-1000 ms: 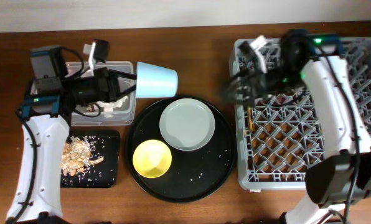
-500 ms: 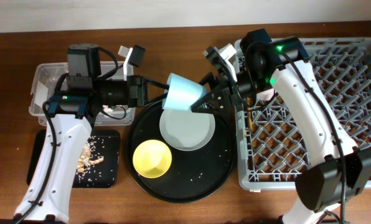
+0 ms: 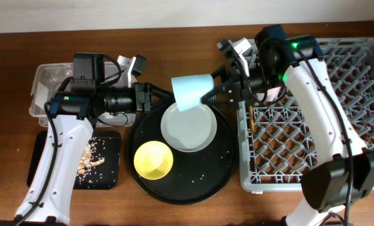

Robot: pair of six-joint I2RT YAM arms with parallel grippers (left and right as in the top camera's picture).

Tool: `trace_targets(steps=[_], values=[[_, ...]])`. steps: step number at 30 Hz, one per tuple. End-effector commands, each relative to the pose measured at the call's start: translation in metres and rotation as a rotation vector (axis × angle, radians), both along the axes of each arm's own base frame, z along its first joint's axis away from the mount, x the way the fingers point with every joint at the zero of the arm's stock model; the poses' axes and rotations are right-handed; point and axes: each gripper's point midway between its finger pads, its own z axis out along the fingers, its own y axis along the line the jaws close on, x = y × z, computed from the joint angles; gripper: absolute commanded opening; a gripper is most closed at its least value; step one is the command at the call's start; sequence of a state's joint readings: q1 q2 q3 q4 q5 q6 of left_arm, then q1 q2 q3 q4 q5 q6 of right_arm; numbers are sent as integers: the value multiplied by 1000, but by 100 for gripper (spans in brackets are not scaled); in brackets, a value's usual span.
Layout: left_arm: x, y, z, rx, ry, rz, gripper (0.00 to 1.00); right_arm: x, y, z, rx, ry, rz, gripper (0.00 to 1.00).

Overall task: Sort waste into correct bins and load items into the dishwasher rack
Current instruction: 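Hand the blue cup from the left gripper to the right gripper, then place the blue cup upside down in the rack with the right gripper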

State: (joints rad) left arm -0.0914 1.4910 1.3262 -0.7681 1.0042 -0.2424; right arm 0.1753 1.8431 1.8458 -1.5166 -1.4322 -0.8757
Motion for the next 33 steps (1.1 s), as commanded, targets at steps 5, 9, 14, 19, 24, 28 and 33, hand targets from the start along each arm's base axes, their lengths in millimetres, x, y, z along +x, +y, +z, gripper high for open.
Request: trace_targets(steps=[5,9,14,19,24,28,33], values=[[11,11,-12,95,-20,63,73,52,-126,-75,-504,272,-430,52],[11,11,-12,95,-20,63,73,50,-227,-133,-1025,550,-829,52],[9,11,-14,97,-9,62,73,25,-262,-143,-1253,693,-969,51],[9,11,-14,97,-9,62,73,24,-260,-162,-1254,714,-952,51],[9,11,-14,97,-9,62,73,37,-248,-181,-1189,693,-941,51],[9,11,-14,97,-8,62,73,41,-232,-182,-1213,638,-912,52],[7,11,-15,99,6,61,73,36,-238,-190,-1264,644,-911,52]])
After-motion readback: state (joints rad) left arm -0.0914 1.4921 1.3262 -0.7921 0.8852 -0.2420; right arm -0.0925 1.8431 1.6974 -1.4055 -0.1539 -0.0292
